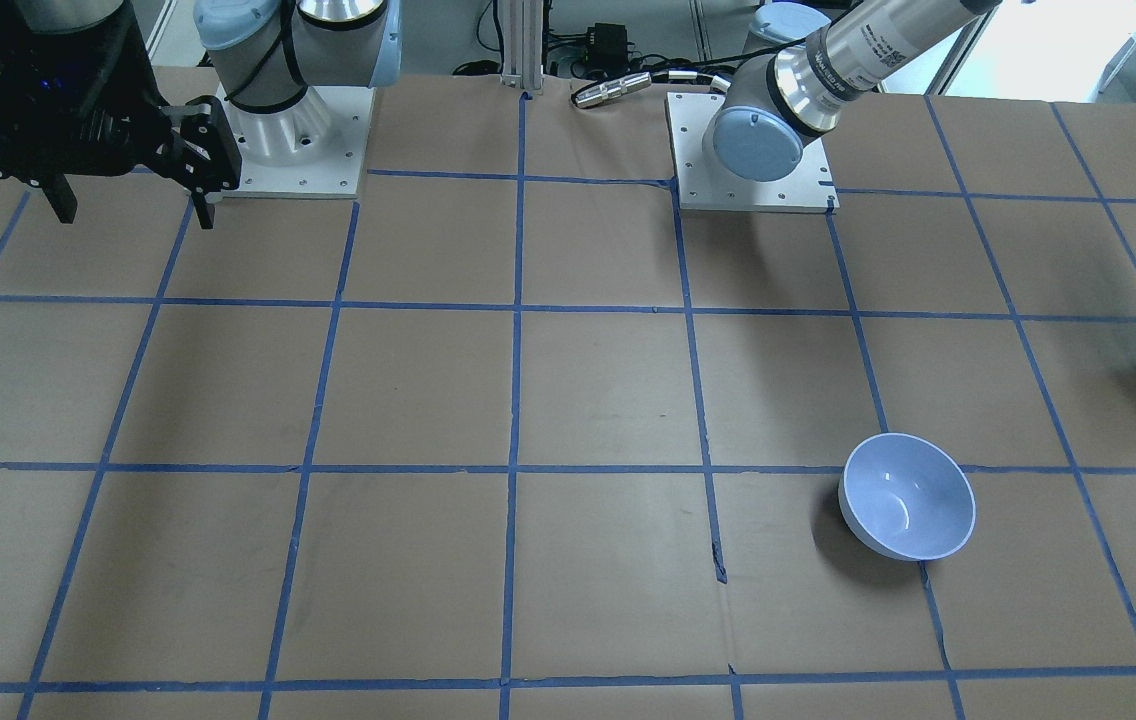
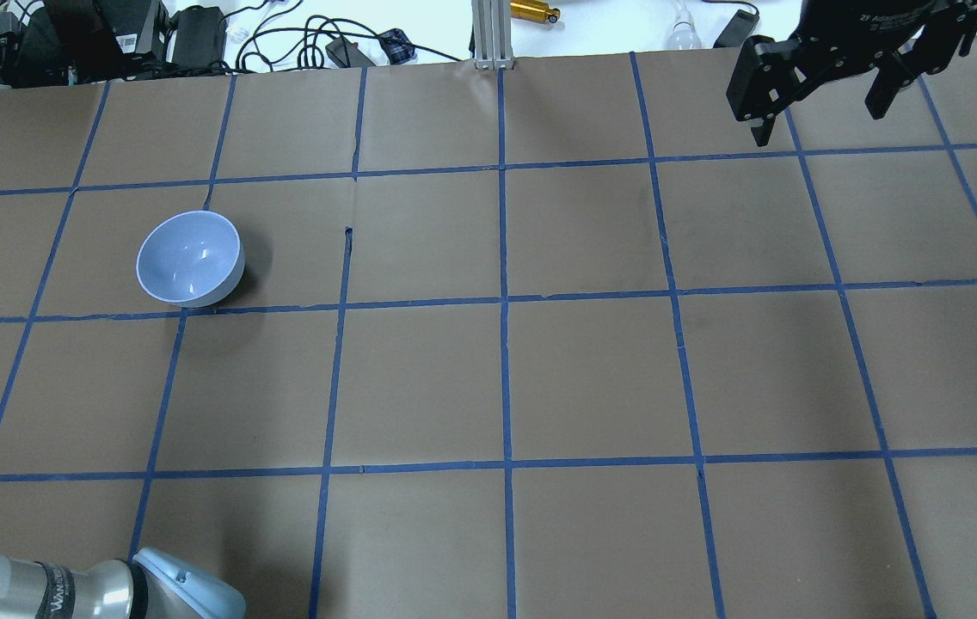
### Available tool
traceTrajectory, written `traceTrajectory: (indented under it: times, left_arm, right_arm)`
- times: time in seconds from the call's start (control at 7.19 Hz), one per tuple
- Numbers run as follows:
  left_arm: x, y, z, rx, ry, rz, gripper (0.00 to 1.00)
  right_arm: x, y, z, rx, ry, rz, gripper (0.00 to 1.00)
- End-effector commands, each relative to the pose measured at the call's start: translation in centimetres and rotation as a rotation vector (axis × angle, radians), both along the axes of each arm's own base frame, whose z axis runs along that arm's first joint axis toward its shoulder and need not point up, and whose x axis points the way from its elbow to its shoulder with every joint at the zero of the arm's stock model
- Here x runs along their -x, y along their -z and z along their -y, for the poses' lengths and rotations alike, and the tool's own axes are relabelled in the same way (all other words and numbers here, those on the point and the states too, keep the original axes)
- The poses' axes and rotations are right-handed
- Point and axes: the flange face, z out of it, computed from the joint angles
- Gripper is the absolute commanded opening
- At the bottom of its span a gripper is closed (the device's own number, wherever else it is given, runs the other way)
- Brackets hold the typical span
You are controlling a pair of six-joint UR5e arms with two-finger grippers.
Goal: Stack green bowl on blue bowl
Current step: 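Grasp the pale green bowl rim with the left gripper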
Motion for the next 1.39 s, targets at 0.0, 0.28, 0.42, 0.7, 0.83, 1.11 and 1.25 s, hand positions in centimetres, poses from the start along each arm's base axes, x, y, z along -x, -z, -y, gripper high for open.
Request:
traceTrajectory:
  times: [0.0,0.28,0.42,0.7,0.83,1.11,1.25]
  left_arm:
    - [-0.29,0.90,0.12,-0.002,0.000,-0.007,1.00]
    - [-0.31,1.41,0.09,-0.008,0.000,-0.014,0.98]
    - [-0.35,1.60,0.06,-0.013,0.001,-0.014,0.86]
    - [-0.49,1.55,0.06,-0.016,-0.002,-0.009,0.78]
    - [-0.59,1.44,0.10,-0.012,-0.002,0.001,0.38]
    - [-0.56,1.49,0.09,-0.010,0.000,0.006,0.00]
    - [-0.56,1.49,0.09,-0.010,0.000,0.006,0.00]
  right_arm:
    - [-0.03,0.00,-0.01,0.000,-0.001,0.000,1.00]
    - [-0.03,0.00,-0.01,0.000,-0.001,0.000,1.00]
    - [-0.03,0.00,-0.01,0.000,-0.001,0.000,1.00]
    - [0.04,0.00,0.01,0.000,0.001,0.000,1.00]
    - [-0.03,0.00,-0.01,0.000,-0.001,0.000,1.00]
    - [-0.03,0.00,-0.01,0.000,-0.001,0.000,1.00]
    - [-0.03,0.00,-0.01,0.000,-0.001,0.000,1.00]
